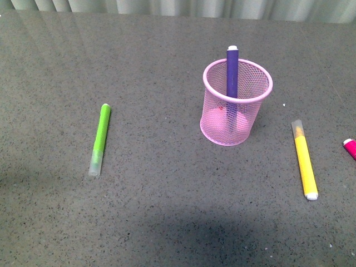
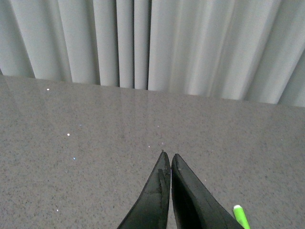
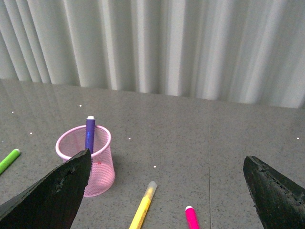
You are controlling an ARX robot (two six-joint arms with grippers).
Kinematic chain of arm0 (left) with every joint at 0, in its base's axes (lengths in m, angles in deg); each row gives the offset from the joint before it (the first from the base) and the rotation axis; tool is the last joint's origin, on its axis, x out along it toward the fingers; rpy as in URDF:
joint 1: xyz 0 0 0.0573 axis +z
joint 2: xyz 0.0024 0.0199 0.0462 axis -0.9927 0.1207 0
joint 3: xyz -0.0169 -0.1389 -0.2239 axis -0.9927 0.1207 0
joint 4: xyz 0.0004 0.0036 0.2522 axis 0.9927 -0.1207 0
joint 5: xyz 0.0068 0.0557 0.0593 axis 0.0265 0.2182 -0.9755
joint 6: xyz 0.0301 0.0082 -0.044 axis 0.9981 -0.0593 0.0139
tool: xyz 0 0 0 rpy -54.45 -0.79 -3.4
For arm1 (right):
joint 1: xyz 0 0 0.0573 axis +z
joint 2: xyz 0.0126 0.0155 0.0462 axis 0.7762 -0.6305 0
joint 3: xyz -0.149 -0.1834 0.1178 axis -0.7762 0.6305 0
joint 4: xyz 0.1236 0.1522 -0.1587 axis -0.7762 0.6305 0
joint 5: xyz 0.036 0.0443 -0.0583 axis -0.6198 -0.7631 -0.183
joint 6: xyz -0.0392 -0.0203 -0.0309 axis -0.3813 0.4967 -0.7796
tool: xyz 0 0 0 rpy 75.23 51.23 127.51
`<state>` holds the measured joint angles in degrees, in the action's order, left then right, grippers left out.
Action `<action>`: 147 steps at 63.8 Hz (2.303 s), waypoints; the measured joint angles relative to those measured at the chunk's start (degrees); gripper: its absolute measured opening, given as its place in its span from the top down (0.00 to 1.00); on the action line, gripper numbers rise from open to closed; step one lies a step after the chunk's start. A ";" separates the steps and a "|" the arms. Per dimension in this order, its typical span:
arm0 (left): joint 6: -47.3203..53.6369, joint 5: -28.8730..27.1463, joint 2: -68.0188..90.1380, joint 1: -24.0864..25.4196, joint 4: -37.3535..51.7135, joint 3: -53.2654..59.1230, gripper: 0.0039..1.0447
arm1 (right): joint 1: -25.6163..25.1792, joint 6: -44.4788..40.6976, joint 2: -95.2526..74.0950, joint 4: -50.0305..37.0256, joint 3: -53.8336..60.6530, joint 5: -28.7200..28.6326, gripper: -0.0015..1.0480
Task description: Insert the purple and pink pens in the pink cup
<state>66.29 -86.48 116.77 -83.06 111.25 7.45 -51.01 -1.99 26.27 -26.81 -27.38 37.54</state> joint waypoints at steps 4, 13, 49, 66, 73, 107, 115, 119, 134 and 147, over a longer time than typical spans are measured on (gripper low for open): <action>0.07 0.07 -2.05 0.00 -0.96 1.29 0.98 | 0.00 0.00 0.00 0.00 0.00 0.00 0.07; 0.20 0.07 -6.86 0.00 -3.52 3.58 0.98 | 0.00 0.00 0.02 0.00 0.00 0.02 0.07; 0.24 0.07 -25.20 0.00 -15.67 9.53 0.98 | 0.00 0.00 0.02 0.00 0.00 0.00 0.07; 0.24 0.07 -33.57 0.00 -23.43 9.62 0.98 | 0.00 0.00 0.00 0.00 0.00 0.00 0.07; 0.24 0.07 -36.33 0.00 -26.10 9.62 0.98 | 0.00 0.00 0.00 0.02 0.00 0.02 0.07; 0.24 0.07 -46.84 0.00 -36.46 9.62 0.98 | 0.00 0.00 0.00 0.00 0.00 0.00 0.07; 0.24 0.07 -48.43 0.00 -38.10 9.62 0.98 | 0.00 0.00 0.00 0.00 0.00 0.00 0.07; 0.26 0.07 -51.34 0.00 -41.55 9.57 0.98 | 0.00 0.00 0.00 0.00 0.00 0.00 0.07; 0.28 0.07 -57.83 0.02 -48.61 9.60 0.98 | 0.00 0.00 0.02 0.02 0.00 0.00 0.07; 0.28 0.07 -57.94 0.00 -48.57 9.60 0.87 | 0.00 0.00 0.00 0.02 0.00 0.02 0.07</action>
<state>66.57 -86.41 58.83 -83.06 62.69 17.05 -51.01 -1.99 26.27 -26.79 -27.38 37.56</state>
